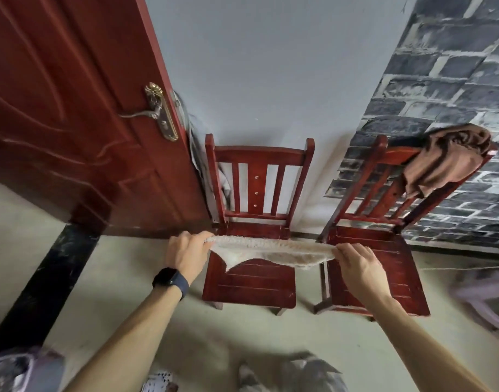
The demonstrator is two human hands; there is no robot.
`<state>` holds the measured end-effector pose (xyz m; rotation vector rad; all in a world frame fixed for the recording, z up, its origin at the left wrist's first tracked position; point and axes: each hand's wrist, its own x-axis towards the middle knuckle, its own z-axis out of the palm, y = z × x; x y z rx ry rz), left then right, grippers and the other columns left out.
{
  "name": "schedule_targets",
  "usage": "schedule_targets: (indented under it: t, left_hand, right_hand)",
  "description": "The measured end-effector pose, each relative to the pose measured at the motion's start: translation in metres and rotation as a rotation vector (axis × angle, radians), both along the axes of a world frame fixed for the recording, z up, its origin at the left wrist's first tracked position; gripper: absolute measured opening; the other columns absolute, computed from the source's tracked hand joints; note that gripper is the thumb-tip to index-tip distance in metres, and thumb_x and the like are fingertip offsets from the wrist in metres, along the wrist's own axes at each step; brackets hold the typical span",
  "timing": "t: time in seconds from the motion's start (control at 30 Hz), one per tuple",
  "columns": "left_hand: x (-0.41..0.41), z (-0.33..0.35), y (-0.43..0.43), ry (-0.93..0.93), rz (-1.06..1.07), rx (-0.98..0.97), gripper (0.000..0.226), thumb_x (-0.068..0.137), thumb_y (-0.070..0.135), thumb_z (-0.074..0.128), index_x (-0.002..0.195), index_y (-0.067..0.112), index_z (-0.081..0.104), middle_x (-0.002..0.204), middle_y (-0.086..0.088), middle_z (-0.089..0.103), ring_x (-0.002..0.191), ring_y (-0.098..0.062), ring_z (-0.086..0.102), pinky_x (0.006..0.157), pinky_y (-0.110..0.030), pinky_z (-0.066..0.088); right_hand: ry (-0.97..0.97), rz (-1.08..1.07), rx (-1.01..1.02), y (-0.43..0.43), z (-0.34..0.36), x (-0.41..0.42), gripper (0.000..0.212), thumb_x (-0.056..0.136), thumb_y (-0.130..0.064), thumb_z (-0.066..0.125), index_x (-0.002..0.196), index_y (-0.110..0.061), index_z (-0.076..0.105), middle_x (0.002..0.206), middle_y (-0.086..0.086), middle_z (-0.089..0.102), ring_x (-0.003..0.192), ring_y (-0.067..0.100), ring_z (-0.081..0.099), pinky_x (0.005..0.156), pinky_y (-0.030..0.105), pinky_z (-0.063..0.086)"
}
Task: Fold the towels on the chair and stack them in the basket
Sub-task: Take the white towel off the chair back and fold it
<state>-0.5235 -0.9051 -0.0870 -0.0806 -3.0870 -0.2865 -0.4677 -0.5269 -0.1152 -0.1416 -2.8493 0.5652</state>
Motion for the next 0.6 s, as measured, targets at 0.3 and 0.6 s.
schedule_targets:
  t: [0.3,0.6]
  left_hand:
    - [0.035,-0.072,-0.028,-0.398,-0.064,-0.091,0.025,0.101,0.037,0.042,0.109,0.028,0.063,0.095,-0.002,0.072,0.087,-0.029,0.066,0.065,-0.033,0.046]
    - [-0.076,-0.149,0.005,-0.596,0.469,0.468,0.019,0.093,0.031,0.055,0.082,0.021,0.067,0.062,0.013,0.071,0.059,-0.004,0.066,0.067,-0.034,0.059]
  right_hand:
    - [-0.509,-0.027,-0.091,-0.023,-0.049,0.035,0.016,0.099,-0.042,0.054,0.090,-0.032,0.062,0.062,-0.018,0.063,0.062,0.017,0.066,0.050,0.029,0.039]
    - [-0.718,-0.256,-0.559,-0.027,-0.146,-0.090,0.014,0.096,-0.032,0.058,0.087,-0.023,0.066,0.064,-0.010,0.072,0.054,0.011,0.071,0.063,0.041,0.062]
